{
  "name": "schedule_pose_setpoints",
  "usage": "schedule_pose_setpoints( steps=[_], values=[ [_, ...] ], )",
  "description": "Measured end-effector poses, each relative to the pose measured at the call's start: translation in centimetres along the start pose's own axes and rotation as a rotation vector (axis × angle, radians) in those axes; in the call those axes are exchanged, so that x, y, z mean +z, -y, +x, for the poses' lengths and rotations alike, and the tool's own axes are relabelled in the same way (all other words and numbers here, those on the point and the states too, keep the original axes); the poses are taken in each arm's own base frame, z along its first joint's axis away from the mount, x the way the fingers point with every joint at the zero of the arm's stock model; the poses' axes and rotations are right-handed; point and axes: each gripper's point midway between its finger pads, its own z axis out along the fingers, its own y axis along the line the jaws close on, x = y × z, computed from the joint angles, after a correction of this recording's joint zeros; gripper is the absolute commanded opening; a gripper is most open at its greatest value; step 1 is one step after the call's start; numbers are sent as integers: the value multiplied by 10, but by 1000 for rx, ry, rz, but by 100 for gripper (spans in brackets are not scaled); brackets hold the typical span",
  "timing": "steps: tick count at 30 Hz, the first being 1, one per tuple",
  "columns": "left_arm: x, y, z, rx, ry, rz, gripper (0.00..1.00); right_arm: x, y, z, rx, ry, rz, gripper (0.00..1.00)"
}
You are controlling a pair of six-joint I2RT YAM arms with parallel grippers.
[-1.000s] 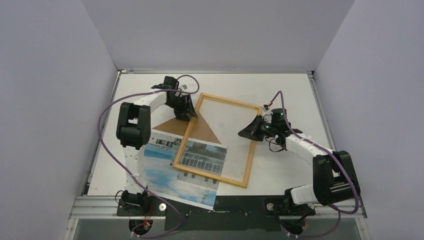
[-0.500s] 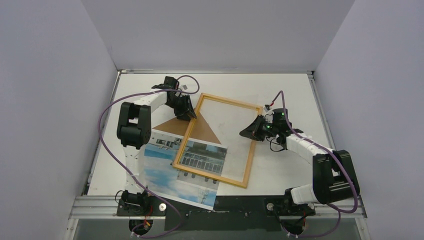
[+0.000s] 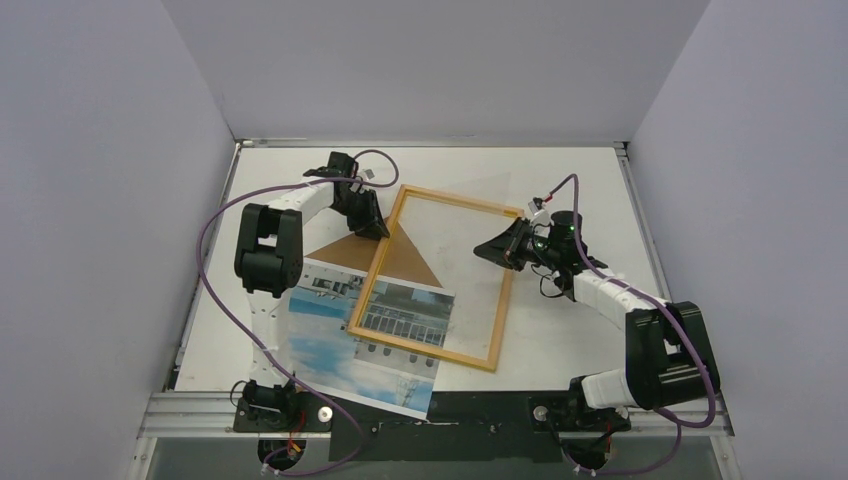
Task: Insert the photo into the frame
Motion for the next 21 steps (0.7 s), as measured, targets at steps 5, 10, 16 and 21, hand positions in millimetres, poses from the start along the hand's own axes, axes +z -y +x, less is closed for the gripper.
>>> schedule_pose_setpoints(
  steps=[5, 10, 16, 21],
  values=[
    [0, 0, 0, 1, 1, 0, 3, 0, -12, -4, 2, 13, -50, 0],
    [0, 1, 0, 1, 0, 3, 1, 1, -17, -6, -3, 17, -71, 0],
    [0, 2, 0, 1, -1, 5, 1, 2, -18, -5, -9, 14, -74, 0],
    [0, 1, -1, 1, 1, 3, 2, 5, -11, -4, -22, 6, -63, 0]
  ],
)
